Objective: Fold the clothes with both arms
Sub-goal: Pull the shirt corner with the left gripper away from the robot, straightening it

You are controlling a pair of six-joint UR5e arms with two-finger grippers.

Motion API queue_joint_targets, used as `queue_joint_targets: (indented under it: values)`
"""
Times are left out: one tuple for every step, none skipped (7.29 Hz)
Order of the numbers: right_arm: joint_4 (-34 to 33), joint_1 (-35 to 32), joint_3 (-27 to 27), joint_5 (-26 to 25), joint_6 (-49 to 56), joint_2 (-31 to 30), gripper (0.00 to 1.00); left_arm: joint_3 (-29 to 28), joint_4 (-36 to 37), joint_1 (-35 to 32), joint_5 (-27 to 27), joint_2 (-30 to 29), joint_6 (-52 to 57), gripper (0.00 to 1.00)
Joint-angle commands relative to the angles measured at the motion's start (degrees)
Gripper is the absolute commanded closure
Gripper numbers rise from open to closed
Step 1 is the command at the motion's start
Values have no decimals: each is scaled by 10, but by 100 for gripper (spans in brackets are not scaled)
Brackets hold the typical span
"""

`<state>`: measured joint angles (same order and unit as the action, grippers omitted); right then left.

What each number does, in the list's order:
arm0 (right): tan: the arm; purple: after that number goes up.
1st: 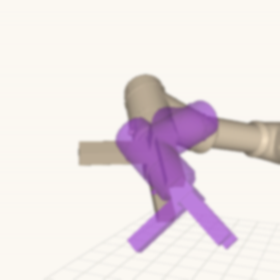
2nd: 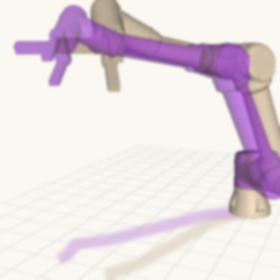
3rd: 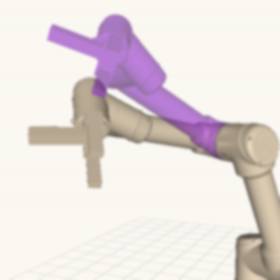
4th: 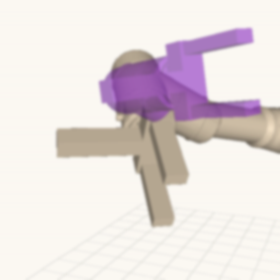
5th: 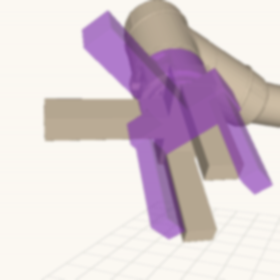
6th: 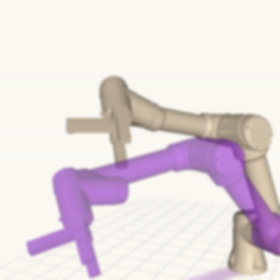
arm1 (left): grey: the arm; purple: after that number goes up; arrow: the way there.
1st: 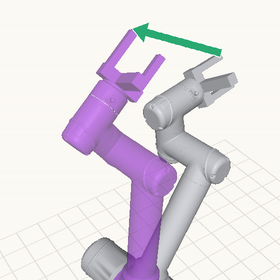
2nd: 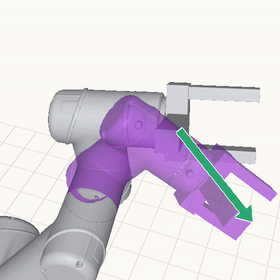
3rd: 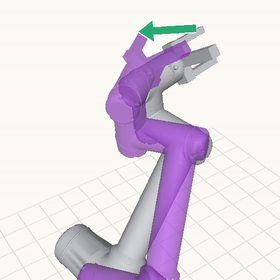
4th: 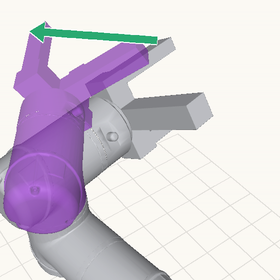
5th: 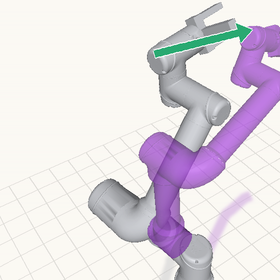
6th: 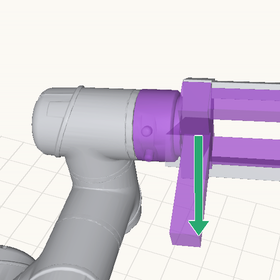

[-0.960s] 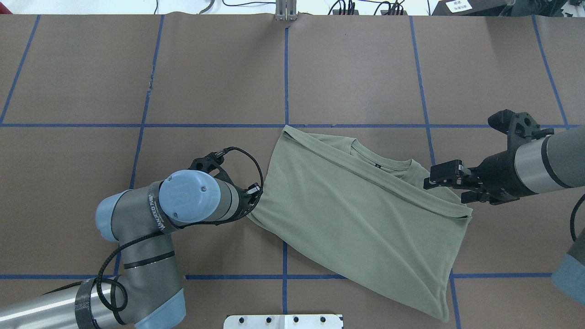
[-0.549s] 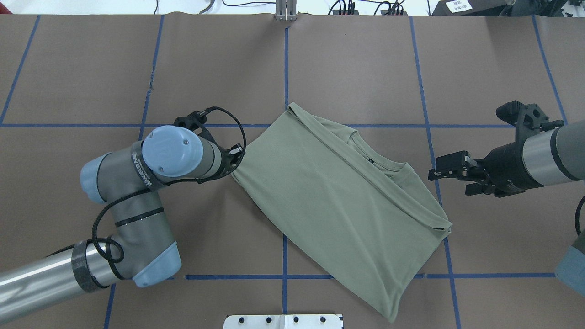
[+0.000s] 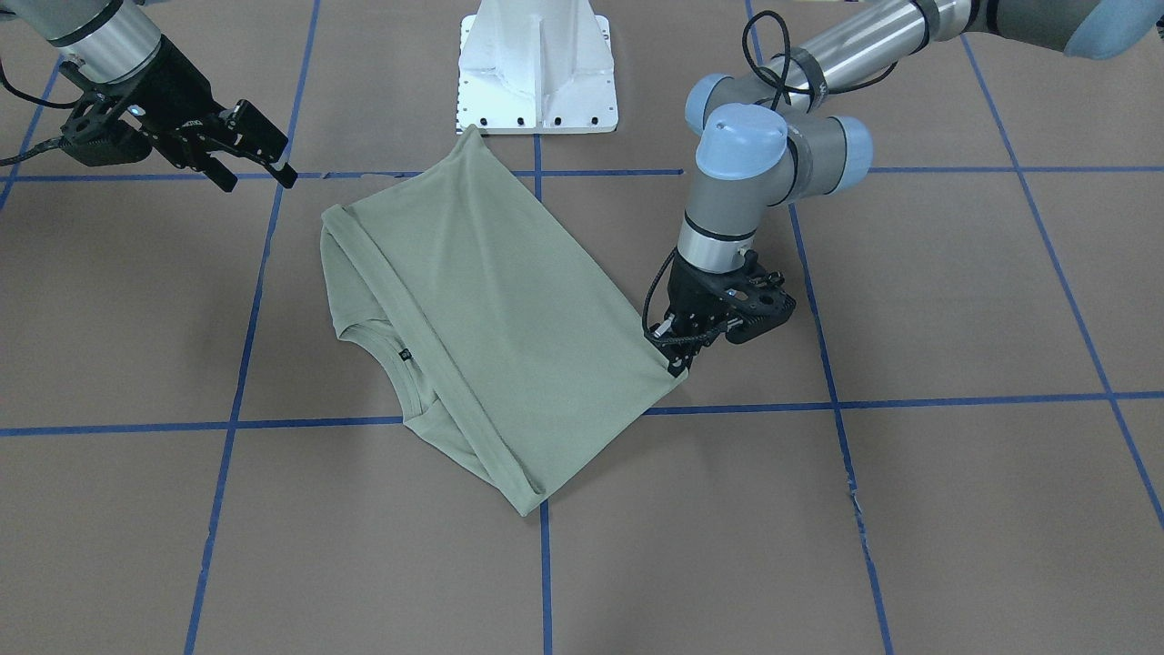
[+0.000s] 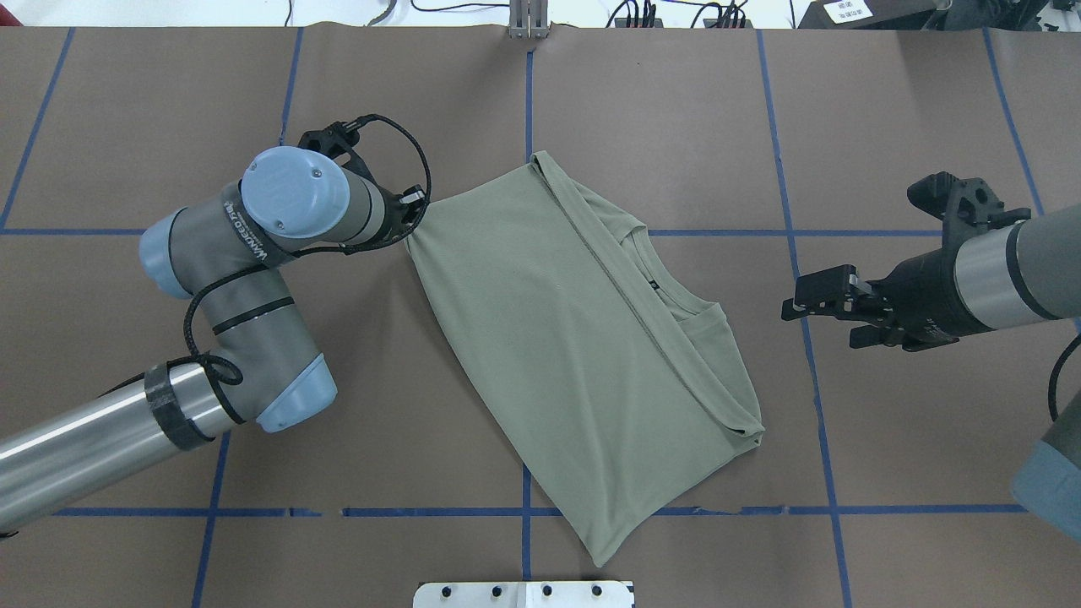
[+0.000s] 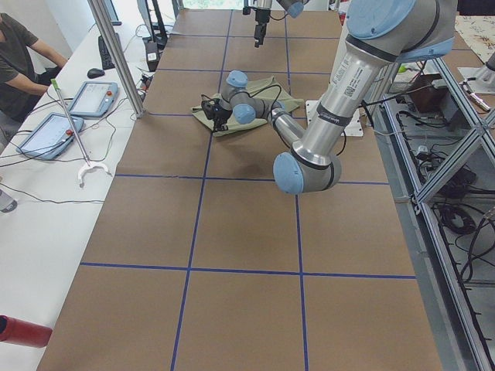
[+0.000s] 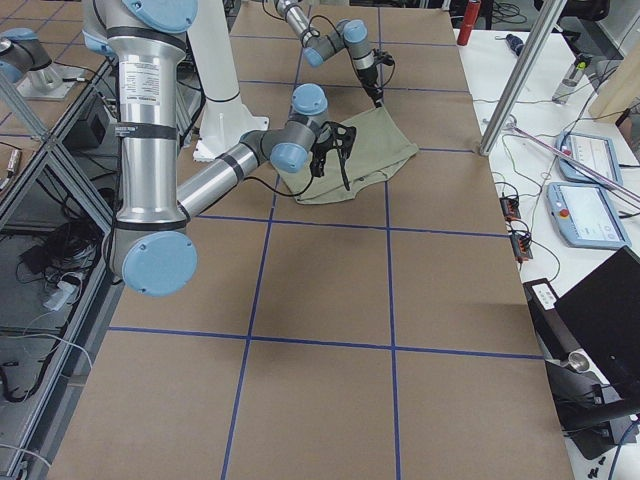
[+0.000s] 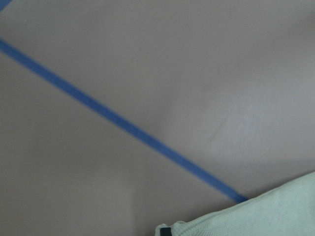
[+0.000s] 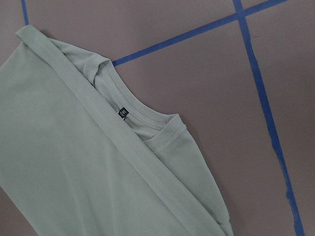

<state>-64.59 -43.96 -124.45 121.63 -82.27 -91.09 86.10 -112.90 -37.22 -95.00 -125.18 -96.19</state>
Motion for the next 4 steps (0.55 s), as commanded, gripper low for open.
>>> queue_joint_targets:
  values:
    - [0,-1,5,0,0,2,0,-109,-55,-30,18,-57,29,100]
    - [0,-1,5,0,0,2,0,-163,-93,-40,18,-93,29,100]
    - [0,-1,6,-1,0,1,0,-214,-110,-42,23,-130,30,100]
    - [0,-2,9,-1,0,1,0,-241,-122,-43,36,-158,29,100]
